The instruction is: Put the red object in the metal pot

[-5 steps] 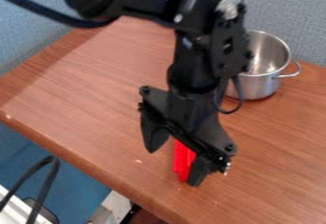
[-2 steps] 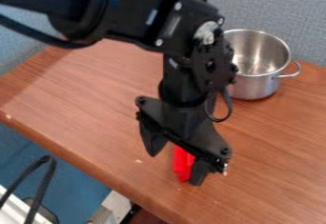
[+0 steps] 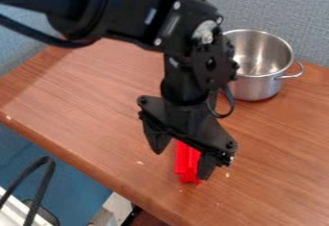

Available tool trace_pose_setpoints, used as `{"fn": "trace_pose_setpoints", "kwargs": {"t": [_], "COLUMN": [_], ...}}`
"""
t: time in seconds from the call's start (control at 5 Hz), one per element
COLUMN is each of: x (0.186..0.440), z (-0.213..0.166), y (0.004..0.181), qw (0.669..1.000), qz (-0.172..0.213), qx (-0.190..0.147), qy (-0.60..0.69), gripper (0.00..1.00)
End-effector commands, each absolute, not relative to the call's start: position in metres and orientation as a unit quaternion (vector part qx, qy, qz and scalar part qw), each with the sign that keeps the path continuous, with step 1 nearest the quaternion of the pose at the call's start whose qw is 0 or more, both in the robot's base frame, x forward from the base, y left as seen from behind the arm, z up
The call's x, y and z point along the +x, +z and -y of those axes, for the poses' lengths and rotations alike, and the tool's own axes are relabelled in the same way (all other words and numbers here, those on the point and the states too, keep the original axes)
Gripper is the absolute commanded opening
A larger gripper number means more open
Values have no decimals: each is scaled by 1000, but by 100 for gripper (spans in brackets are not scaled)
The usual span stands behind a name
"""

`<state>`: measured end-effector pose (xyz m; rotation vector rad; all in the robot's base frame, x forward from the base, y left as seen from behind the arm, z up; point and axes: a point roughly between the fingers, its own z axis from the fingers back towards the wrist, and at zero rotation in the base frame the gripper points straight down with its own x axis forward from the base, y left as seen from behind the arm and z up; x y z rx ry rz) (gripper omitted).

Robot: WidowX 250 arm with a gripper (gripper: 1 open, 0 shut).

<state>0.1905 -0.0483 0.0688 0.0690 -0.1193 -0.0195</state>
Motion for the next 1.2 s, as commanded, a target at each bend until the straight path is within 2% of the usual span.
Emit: {"fn": "trace_pose_setpoints", "kwargs": {"t": [0.0, 0.4, 0.8, 1.0], "x": [194, 201, 224, 222], "z": [48, 64, 53, 58], "y": [60, 48, 51, 49], "qw": [997, 994, 989, 989], "qz": [74, 74, 69, 63], "qx": [35, 28, 11, 9], "qy": [7, 82, 130, 137], "gripper": [100, 100, 100, 100]}}
